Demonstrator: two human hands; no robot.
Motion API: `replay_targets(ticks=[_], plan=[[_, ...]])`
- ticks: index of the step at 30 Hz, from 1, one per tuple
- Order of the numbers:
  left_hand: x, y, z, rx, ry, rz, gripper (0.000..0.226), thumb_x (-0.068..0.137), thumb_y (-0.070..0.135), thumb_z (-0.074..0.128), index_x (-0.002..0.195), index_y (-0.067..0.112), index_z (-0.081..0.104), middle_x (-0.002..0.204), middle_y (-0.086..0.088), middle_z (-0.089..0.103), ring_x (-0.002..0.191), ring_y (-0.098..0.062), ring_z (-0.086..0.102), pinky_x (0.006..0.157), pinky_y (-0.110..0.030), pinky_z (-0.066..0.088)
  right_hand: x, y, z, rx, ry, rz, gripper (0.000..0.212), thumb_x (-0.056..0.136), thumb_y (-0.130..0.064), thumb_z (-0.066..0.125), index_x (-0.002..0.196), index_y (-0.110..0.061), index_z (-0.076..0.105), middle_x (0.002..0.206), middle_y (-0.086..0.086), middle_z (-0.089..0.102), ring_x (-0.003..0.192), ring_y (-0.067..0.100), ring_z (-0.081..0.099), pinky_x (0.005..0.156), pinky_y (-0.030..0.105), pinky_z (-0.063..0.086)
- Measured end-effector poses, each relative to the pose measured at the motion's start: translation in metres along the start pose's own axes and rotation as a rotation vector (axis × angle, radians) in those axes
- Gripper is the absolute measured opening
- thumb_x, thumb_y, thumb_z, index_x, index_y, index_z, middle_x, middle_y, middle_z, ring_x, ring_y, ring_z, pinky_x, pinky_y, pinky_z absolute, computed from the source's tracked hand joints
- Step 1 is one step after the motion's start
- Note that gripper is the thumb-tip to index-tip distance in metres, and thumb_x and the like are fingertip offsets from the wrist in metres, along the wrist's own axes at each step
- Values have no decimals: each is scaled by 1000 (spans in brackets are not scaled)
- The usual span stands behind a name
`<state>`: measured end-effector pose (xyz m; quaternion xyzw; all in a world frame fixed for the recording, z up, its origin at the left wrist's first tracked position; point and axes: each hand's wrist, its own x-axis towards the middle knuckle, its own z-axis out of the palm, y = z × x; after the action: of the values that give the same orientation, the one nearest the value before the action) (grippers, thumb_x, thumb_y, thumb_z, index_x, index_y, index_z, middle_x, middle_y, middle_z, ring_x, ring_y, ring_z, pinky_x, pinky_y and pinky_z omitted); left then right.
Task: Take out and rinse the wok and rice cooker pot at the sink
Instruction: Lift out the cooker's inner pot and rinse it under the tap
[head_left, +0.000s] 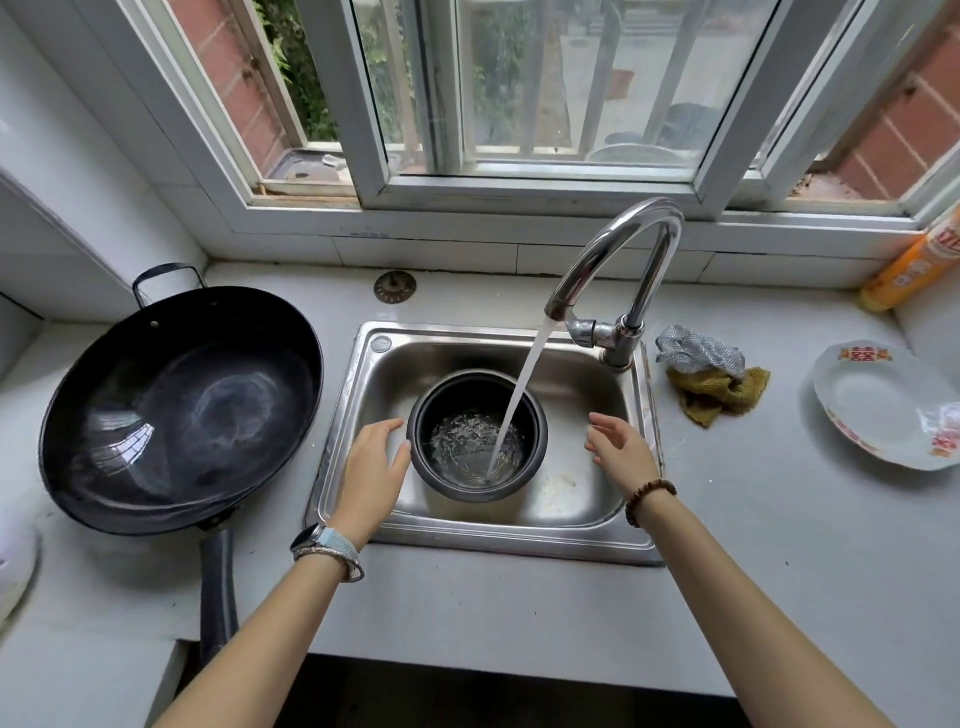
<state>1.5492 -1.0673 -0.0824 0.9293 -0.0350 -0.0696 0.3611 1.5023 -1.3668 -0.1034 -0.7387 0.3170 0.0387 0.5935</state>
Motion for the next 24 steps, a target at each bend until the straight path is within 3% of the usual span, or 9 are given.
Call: replay_targets(ticks=[5, 9, 17, 24], plan=[[3, -10, 9, 1, -39, -36, 35, 95, 13, 55, 130, 7, 54, 132, -11, 55, 124, -25, 49, 105, -32, 34, -4, 6, 12, -82, -19, -50, 33, 94, -16, 57, 126, -13, 55, 118, 4, 59, 107, 17, 56, 86, 27, 46], [17, -19, 20, -39, -82, -135, 35, 96, 16, 54, 130, 8, 55, 130, -11, 56, 122, -24, 51, 106, -36, 38, 3, 9, 23, -137, -34, -25, 34, 93, -19, 58, 127, -14, 55, 117, 0, 59, 105, 16, 56, 95, 32, 46], [52, -42, 43, -116, -158, -420, 38, 96, 19, 53, 132, 6, 53, 130, -12, 58, 120, -27, 53, 103, -39, 42, 38, 17, 47, 103, -94, 280, 40, 99, -8, 45, 138, 3, 43, 133, 22, 51, 119, 33, 55, 102, 40, 46], [70, -55, 58, -210, -187, -523, 41, 90, 18, 65, 126, 4, 55, 107, -13, 64, 105, -31, 64, 97, -44, 51, 55, 26, 62, 172, -67, 335, 36, 97, -5, 49, 131, 6, 48, 125, 21, 56, 101, 26, 56, 95, 34, 48]])
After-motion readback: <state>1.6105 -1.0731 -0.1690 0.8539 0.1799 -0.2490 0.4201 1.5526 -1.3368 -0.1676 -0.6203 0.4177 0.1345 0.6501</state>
